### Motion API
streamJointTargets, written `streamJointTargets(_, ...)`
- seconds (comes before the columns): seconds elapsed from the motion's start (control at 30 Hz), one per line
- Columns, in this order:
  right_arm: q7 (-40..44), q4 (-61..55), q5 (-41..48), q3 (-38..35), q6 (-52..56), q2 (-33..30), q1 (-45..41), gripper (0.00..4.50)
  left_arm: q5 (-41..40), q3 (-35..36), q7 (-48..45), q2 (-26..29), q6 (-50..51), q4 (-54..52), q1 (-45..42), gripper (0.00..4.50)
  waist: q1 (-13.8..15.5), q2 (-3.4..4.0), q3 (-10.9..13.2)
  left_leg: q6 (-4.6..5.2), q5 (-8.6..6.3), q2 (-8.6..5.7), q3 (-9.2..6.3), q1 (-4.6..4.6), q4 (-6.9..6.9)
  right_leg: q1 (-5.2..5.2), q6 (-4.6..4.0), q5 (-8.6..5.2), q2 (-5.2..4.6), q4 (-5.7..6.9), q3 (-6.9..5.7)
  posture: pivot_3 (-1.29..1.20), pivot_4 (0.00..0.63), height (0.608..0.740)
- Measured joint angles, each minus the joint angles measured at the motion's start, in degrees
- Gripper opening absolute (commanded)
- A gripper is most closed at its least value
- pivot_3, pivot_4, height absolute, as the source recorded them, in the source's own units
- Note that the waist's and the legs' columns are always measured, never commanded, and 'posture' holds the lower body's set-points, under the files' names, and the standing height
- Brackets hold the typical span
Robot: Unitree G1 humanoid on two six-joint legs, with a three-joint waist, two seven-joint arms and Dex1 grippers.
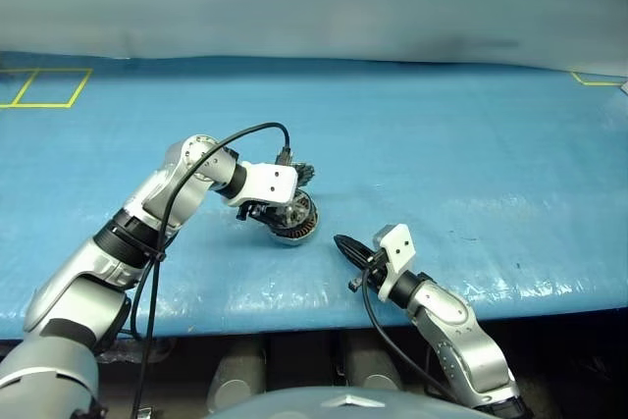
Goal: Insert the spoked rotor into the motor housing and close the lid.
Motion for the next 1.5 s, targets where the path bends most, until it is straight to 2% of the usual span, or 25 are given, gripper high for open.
streamJointTargets(0.1, -0.03, 0.00, -0.03, -0.01, 0.00, 0.00, 0.00, 0.00, 0.07, -0.06, -0.35, 0.00, -0.11, 0.00, 0.00, 4.40, 0.00, 0.00, 0.00, 0.00, 0.00, 0.00, 0.00, 0.00, 0.00, 0.00, 0.00, 0.00, 0.00, 0.00, 0.00, 0.00, 0.150, 0.740)
streamJointTargets(0.3, -0.06, 0.00, -0.02, -0.04, 0.01, 0.01, 0.00, 0.00, 0.04, -0.18, -1.19, -0.11, -0.02, -0.02, -0.01, 4.48, 0.00, 0.00, 0.00, 0.00, 0.00, 0.00, 0.00, 0.00, 0.00, 0.00, 0.00, 0.00, 0.00, 0.00, 0.00, 0.00, 0.150, 0.740)
streamJointTargets(0.43, -0.05, -0.03, 0.05, -0.19, 0.17, -0.19, -0.01, 0.00, -3.07, 0.72, -2.97, -0.14, 2.32, -2.39, 0.29, 4.48, -0.02, 0.00, 0.00, 0.00, 0.00, 0.00, 0.00, -0.01, -0.01, -0.01, 0.00, 0.00, 0.00, -0.01, 0.00, 0.00, 0.150, 0.740)
streamJointTargets(0.57, -0.09, -0.59, 0.41, -0.83, 1.52, -0.97, -0.17, 0.00, -6.16, 2.62, -4.18, 1.06, 5.25, -6.54, 2.41, 3.57, -0.16, 0.01, 0.00, 0.00, 0.00, 0.01, 0.00, 0.00, -0.02, -0.01, 0.00, 0.00, 0.00, -0.01, 0.00, 0.00, 0.150, 0.740)
streamJointTargets(0.8, -1.27, -5.92, 1.95, -1.72, 8.28, -1.82, -3.90, 0.00, -12.71, 7.52, -2.66, 3.12, 13.31, -14.56, 9.22, 1.21, -0.11, 0.02, -0.01, 0.00, 0.00, 0.02, -0.01, 0.01, 0.00, -0.01, -0.01, 0.00, -0.01, 0.01, 0.00, 0.00, 0.150, 0.740)
streamJointTargets(0.9, -3.25, -7.61, 2.10, -1.47, 13.35, -1.67, -6.77, 0.00, -15.12, 11.16, 1.33, 3.17, 17.14, -18.53, 14.00, 0.22, -0.07, 0.03, -0.01, 0.00, 0.00, 0.02, -0.04, 0.00, -0.03, -0.01, -0.01, -0.01, -0.01, -0.01, -0.02, 0.00, 0.150, 0.740)
streamJointTargets(0.93, -4.04, -7.76, 1.96, -1.30, 14.91, -1.57, -7.69, 0.00, -15.95, 12.41, 3.10, 3.14, 18.36, -19.53, 15.61, 0.04, -0.07, 0.03, -0.01, 0.00, 0.00, 0.02, -0.04, 0.00, -0.03, -0.01, -0.01, -0.01, -0.01, -0.01, -0.02, 0.00, 0.150, 0.740)
streamJointTargets(1.13, -6.53, -9.03, 1.30, 2.33, 20.53, 0.42, -12.08, 0.00, -18.66, 20.77, 12.97, 1.32, 18.99, -25.13, 26.86, 0.04, -0.14, 0.04, -0.02, 0.00, 0.00, 0.02, -0.03, 0.01, -0.08, -0.01, -0.01, 0.00, -0.04, -0.07, -0.02, 0.00, 0.150, 0.740)
streamJointTargets(1.37, -10.52, -8.57, 0.41, 6.73, 27.65, 6.19, -18.84, 0.00, -19.99, 30.01, 26.40, -6.66, 11.19, -30.71, 41.77, 0.04, 0.22, 0.04, -0.02, -0.02, 0.00, -0.02, -0.04, 0.01, -0.08, 0.01, -0.02, 0.01, -0.09, -0.10, -0.04, 0.00, 0.150, 0.740)
streamJointTargets(1.5, -11.21, -6.27, -0.05, 7.90, 28.89, 7.60, -21.74, 0.00, -19.24, 30.97, 33.26, -11.33, 7.46, -31.23, 46.52, 0.04, 0.36, 0.03, -0.05, -0.02, 0.00, -0.05, 0.01, 0.03, -0.06, 0.03, -0.02, 0.02, -0.13, -0.12, -0.03, 0.00, 0.150, 0.740)
